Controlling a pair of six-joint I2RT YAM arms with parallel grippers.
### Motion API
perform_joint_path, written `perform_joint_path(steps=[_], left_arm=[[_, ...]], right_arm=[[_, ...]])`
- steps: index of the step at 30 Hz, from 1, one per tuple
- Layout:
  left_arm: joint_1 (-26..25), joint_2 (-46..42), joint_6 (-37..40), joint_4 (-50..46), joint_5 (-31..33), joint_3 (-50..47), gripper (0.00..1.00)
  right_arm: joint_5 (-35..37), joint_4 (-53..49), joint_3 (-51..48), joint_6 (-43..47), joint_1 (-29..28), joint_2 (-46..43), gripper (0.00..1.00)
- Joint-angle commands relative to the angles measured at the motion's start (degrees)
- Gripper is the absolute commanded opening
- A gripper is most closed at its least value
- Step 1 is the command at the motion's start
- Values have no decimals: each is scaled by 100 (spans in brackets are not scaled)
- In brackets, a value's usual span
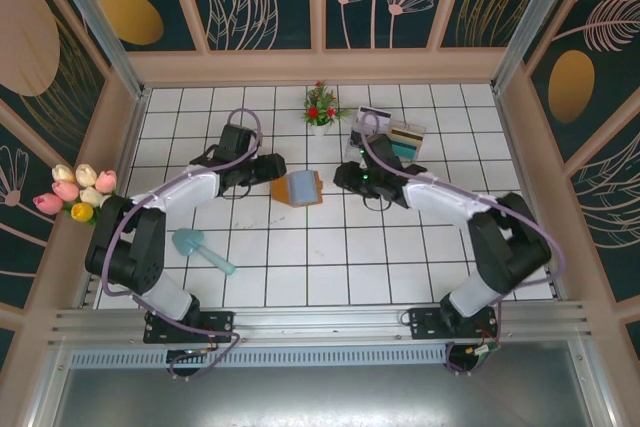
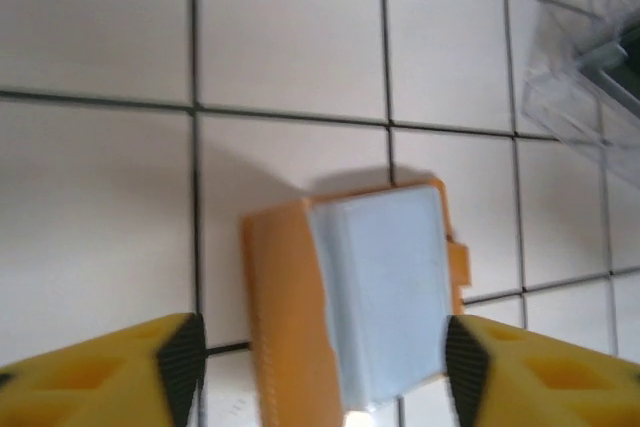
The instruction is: Take the credit cards out of the card holder
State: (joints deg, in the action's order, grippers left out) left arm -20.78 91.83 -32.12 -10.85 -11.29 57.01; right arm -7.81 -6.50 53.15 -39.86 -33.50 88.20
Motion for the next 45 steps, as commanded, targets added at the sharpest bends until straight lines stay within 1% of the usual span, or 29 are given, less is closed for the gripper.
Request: perform_joint_path(steps=[1, 2, 6, 9, 10, 11, 12, 16, 18, 19, 21, 25, 28, 32, 34, 37, 42, 43, 45], left_arm=[[10, -185, 334, -780, 1173, 494, 76], [12, -263, 346, -864, 1383, 574, 78], [8, -879, 388, -904, 2505, 610, 89], [11, -1491, 514, -496, 3257, 217, 97], [10, -1733, 554, -325, 3483, 26, 99], [10, -1928, 580, -163, 3715, -92, 99], [7, -2175, 620, 53, 3969, -447, 98], [13, -3001, 706, 963, 4990, -1556, 99], [5, -3206, 756, 1308, 5437, -1959, 99], [12, -3264, 904, 1529, 5582, -2182, 98], [7, -3333, 1216, 1914, 5717, -2518, 99], [4, -3365, 1378, 2443, 6374, -2977, 99], [21, -3365, 1982, 3457, 6390, -3525, 99], [76, -3300, 2515, 4799, 6141, -4173, 99], [125, -3206, 2694, 5200, 5920, -4339, 98], [257, -2887, 2893, 5822, 5583, -4528, 99], [651, -2249, 2901, 6796, 4849, -4745, 99], [695, -2183, 2983, 6841, 4729, -4708, 99], [821, -2015, 3111, 7455, 4401, -4834, 99]], right_arm=[[1209, -177, -167, -62, 182, -883, 49], [1435, -244, -222, -12, 185, -1126, 52], [2557, -399, -472, 491, 577, -2239, 65], [3427, -532, -636, 807, 863, -2872, 83], [3585, -546, -681, 937, 988, -3037, 90], [3689, -552, -714, 1061, 1105, -3138, 96], [3834, -555, -756, 1175, 1220, -3232, 99], [4493, -407, -1028, 1405, 1586, -3295, 99], [4715, -5, -1348, 1717, 1729, -3324, 99], [4830, 243, -1533, 1795, 1789, -3349, 99], [4817, 671, -1854, 1883, 1956, -3414, 99], [4604, 1876, -2646, 2295, 2105, -3584, 99], [4535, 2809, -3295, 2603, 2181, -3578, 99], [4277, 3894, -3924, 2944, 2290, -3469, 99], [4031, 4490, -4185, 3163, 2353, -3337, 99], [3770, 5072, -4364, 3346, 2493, -2973, 99], [3146, 6231, -4611, 3703, 2624, -2352, 99], [3016, 6414, -4641, 3707, 2677, -2256, 99], [2734, 6741, -4670, 3722, 2813, -2020, 99]])
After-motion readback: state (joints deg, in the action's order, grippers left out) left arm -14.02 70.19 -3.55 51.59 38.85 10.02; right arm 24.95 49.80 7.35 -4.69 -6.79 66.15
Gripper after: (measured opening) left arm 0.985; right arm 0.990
